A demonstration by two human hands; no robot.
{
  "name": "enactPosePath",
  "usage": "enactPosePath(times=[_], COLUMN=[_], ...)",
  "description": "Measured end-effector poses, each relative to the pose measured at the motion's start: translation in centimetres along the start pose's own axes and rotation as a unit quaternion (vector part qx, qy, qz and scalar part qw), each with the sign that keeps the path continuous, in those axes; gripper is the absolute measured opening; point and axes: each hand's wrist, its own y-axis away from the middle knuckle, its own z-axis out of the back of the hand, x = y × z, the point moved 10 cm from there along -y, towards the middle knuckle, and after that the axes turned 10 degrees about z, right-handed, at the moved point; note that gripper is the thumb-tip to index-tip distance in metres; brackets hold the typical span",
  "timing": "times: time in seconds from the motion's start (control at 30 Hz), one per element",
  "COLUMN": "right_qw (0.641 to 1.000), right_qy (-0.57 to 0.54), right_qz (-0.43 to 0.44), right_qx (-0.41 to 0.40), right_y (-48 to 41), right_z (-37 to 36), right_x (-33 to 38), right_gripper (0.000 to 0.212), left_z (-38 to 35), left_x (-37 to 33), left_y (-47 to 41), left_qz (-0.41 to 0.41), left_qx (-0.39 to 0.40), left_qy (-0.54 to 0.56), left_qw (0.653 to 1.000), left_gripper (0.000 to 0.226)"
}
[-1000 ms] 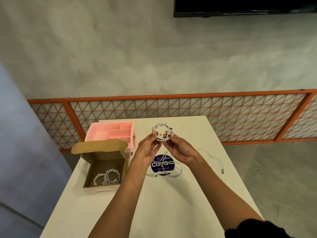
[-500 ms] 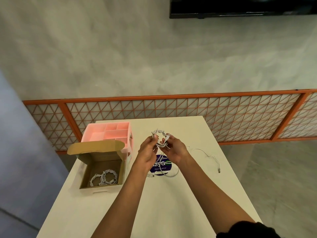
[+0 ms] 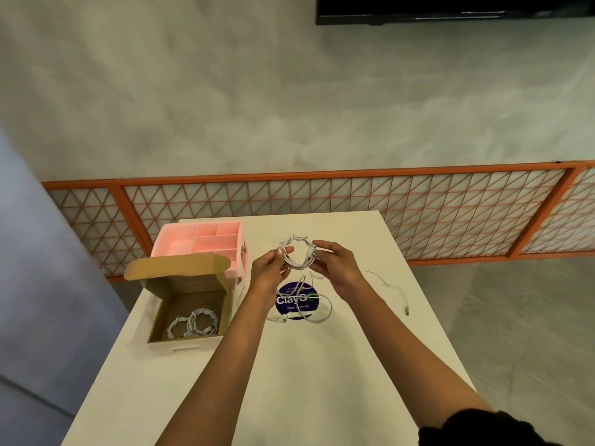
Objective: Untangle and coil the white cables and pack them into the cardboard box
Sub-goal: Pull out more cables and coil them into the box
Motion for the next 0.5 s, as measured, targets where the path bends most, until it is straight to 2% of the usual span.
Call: enactPosePath(times=[0.17, 0.3, 0.37, 0.5], right_qw=[0.998, 0.993, 0.991, 0.986], right_qy=[0.064, 0.105, 0.11, 0.131], right_qz=[0.002, -0.049, -0.062, -0.07], right_qx=[0.024, 0.033, 0.038, 0.076], right_y=[-0.1, 0.9, 1.8, 3.5], right_z=[0.6, 0.4, -0.2, -2.5], right_x=[-1.1, -4.0, -5.4, -7.9], right_gripper=[0.029, 0.026, 0.025, 0.025], left_z=[2.4, 4.0, 5.0, 7.6], left_x=[0.7, 2.6, 3.2, 4.0], left_y=[0.4, 0.8, 1.2, 1.8], left_qz=[-0.041, -0.052, -0.053, -0.029], left_qx=[-0.113, -0.115, -0.088, -0.053], left_qy=[-0.034, -0.067, -0.064, -0.12], left_qw=[0.992, 0.99, 0.993, 0.991], left_gripper=[0.019, 0.013, 0.021, 0.059])
